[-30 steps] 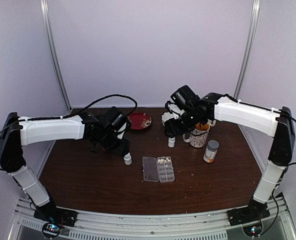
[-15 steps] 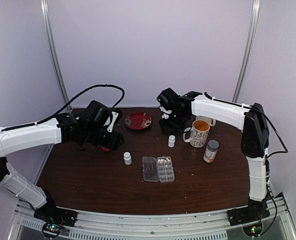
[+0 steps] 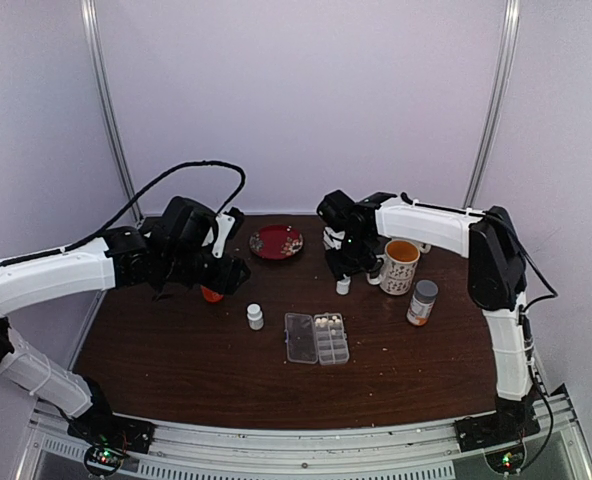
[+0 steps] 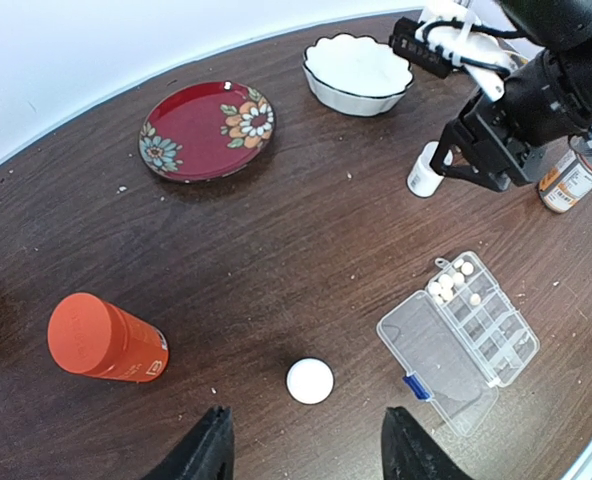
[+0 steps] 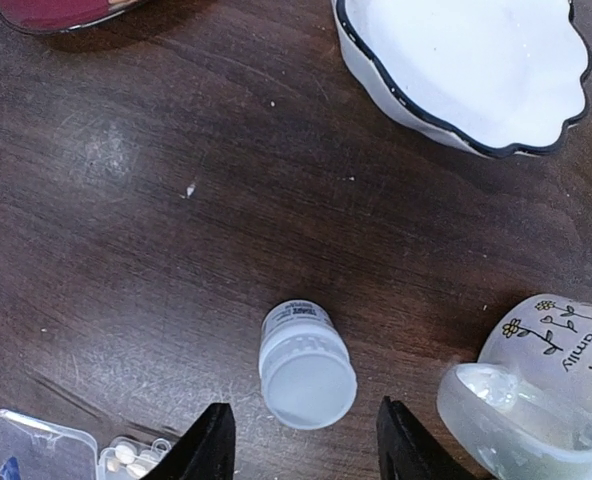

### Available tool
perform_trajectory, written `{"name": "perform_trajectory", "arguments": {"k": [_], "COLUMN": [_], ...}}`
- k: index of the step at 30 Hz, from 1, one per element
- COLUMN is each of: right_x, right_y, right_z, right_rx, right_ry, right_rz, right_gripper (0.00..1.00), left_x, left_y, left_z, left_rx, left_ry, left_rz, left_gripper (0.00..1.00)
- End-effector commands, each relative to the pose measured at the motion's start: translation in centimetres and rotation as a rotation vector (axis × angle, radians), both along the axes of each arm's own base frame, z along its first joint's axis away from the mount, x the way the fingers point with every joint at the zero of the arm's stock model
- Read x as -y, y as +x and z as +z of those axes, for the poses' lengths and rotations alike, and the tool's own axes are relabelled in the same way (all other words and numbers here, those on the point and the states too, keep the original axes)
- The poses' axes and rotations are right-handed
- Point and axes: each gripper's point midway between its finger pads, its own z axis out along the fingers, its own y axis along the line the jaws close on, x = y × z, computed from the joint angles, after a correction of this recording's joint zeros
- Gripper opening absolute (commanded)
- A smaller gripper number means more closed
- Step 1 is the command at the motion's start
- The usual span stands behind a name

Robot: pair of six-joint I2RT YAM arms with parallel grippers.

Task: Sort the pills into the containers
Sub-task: Pick up the pill bottle from the center of the board.

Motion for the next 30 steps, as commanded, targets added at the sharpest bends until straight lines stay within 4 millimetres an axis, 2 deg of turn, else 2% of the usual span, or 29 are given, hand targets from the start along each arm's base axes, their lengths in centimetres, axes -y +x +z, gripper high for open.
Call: {"name": "perform_trajectory", "arguments": {"k": [1, 10, 15, 18, 19, 23, 26, 30], "right_x": [0.0, -0.1, -0.4, -0.3, -0.4, -0.3, -0.2, 0.0], "right_y": [0.8, 1.3, 1.6, 1.9, 1.9, 1.9, 1.9, 2.0], "right_z": [-0.7, -1.7, -1.2, -1.0, -0.9, -1.3, -1.6, -1.6], "right_rx": [0.004, -0.012, 0.003, 0.011, 0.010, -0.001, -0.004, 0.002], "right_ry": [-0.012, -0.009, -0.004, -0.017, -0.018, -0.027, -0.037, -0.049], "right_rz": [-0.006, 0.007, 0.017, 0.023, 0.025, 0.028, 0.029, 0.028], "right_gripper": [0.50, 0.43, 0.42, 0.32, 0.31, 0.33, 0.44, 0.45], "left_x": [0.5, 0.9, 0.8, 0.8, 0.8, 0.6, 0.6, 0.6], "left_y": [0.5, 0.9, 1.0, 1.0, 1.0, 1.1, 1.0, 1.0], "left_z": [1.2, 1.4, 1.4, 1.3, 1.3, 1.3, 1.2, 0.9], "left_rx": [0.044, 0.044, 0.046, 0.042, 0.041, 0.045, 0.042, 0.037], "left_ry": [-0.039, -0.031, -0.018, -0.016, -0.014, -0.008, -0.004, 0.000], "left_rz": [-0.013, -0.019, -0.016, -0.015, -0.015, -0.010, -0.011, -0.011], "left_gripper": [0.53, 0.50, 0.47, 0.46, 0.46, 0.45, 0.46, 0.46]}}
